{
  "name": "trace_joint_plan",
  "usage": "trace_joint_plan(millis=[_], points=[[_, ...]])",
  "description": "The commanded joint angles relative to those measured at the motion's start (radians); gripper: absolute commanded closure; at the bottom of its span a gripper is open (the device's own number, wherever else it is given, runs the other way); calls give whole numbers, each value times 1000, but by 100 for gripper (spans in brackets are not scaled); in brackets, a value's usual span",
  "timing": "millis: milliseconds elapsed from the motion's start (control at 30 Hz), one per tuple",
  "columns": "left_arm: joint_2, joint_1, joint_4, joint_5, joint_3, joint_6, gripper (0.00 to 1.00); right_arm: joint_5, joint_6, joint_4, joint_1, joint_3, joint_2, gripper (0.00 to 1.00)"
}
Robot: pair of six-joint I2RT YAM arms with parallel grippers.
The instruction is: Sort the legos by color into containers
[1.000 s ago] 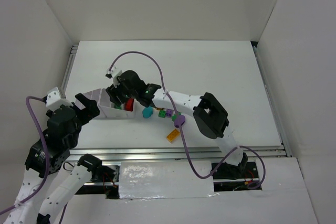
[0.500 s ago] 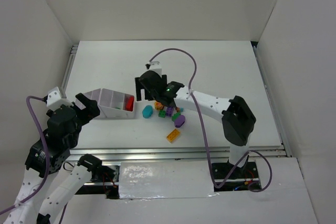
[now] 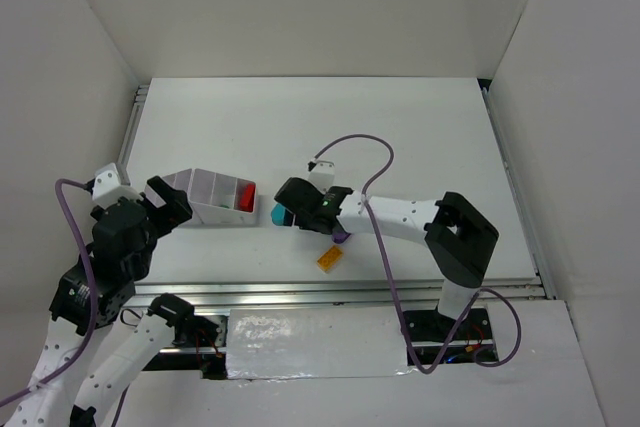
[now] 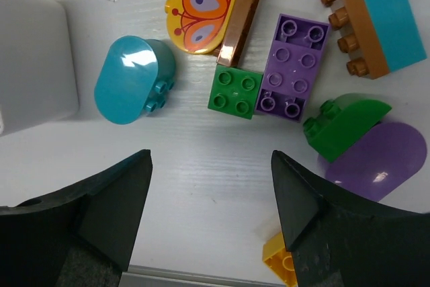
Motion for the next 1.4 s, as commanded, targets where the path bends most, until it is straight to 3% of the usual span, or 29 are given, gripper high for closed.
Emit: trace_joint_plan(millis=[0, 1000, 1200, 1367], points=[[9, 4, 39, 9, 6, 18, 1, 7, 71, 32, 12, 5, 6, 21], [-8, 4, 39, 12, 2, 20, 0, 16, 26, 36, -78, 146, 211, 20], [-10, 4, 39, 10, 3, 18, 0, 31, 25, -5, -69, 172, 234, 24], [-8, 4, 39, 10, 2, 18, 0, 45, 26, -28, -63, 169, 242, 36]])
